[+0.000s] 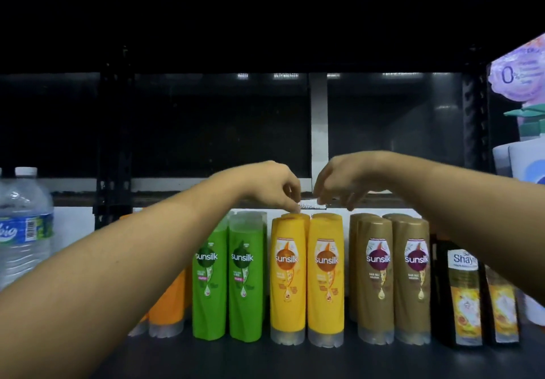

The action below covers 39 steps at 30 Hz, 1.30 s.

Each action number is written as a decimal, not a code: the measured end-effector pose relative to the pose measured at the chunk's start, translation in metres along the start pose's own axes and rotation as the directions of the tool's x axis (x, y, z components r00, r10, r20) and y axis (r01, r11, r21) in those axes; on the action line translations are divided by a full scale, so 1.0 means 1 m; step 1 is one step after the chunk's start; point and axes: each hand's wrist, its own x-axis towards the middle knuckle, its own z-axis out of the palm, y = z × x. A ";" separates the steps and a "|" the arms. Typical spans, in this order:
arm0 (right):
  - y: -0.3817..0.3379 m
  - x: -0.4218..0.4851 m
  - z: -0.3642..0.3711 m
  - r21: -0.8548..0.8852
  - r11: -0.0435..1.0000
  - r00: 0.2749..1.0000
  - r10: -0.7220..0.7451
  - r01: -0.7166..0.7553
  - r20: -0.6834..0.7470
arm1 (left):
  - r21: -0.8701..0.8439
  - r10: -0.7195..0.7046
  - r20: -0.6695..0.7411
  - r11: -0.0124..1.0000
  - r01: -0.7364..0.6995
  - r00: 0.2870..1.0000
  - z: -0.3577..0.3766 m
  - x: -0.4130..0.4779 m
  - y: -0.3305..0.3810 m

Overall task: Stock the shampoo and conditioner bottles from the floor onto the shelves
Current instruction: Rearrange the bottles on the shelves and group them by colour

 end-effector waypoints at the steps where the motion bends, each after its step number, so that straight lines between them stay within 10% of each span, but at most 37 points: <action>1: 0.000 0.006 -0.004 -0.005 1.000 1.000 0.011 -0.011 -0.016 | -0.018 -0.029 0.017 0.999 0.029 0.999 -0.004 0.007 -0.002; 11: -0.003 0.063 0.030 -0.031 0.953 0.910 0.296 -0.301 0.290 | -0.234 -0.157 0.442 0.930 0.283 0.883 0.019 0.064 0.000; 25: 0.001 0.057 0.031 0.053 0.971 0.933 0.206 -0.231 0.297 | -0.245 -0.106 0.390 0.946 0.214 0.915 0.020 0.066 -0.008; 32: 0.033 0.000 -0.007 0.096 0.995 0.999 -0.008 0.013 -0.050 | -0.156 -0.062 0.166 0.984 0.088 0.984 0.001 0.054 -0.002; 39: 0.091 -0.058 -0.039 -0.094 0.994 0.996 0.055 -0.062 -0.073 | -0.132 0.116 0.099 0.986 -0.103 0.988 -0.008 0.061 0.074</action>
